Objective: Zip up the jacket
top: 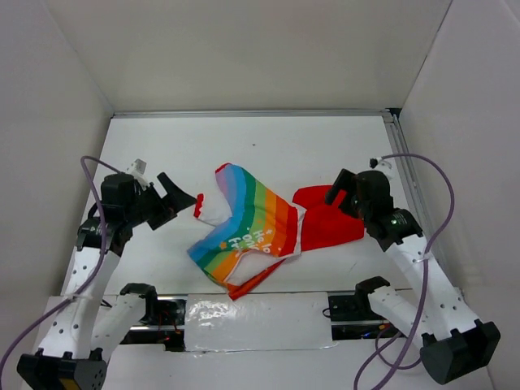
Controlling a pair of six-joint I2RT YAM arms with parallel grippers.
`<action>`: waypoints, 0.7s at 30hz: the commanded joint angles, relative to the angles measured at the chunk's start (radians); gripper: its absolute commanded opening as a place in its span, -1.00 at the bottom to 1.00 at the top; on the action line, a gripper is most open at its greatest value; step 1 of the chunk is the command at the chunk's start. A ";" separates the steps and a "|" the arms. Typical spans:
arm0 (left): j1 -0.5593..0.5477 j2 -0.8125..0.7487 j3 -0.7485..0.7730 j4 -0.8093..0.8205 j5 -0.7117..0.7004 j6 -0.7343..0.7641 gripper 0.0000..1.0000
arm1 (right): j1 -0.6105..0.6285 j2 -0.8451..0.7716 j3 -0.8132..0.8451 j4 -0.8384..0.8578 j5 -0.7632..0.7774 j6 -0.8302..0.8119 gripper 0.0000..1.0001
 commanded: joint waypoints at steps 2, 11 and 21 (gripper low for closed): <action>-0.005 0.107 0.035 0.027 0.033 0.031 0.99 | -0.061 -0.007 -0.016 -0.045 0.019 0.053 0.99; -0.215 0.457 0.115 -0.016 -0.109 0.046 0.98 | -0.241 0.258 0.066 -0.010 0.044 0.056 0.99; -0.439 0.748 0.267 0.103 -0.096 0.177 0.99 | -0.281 0.407 0.018 0.075 -0.042 0.039 0.99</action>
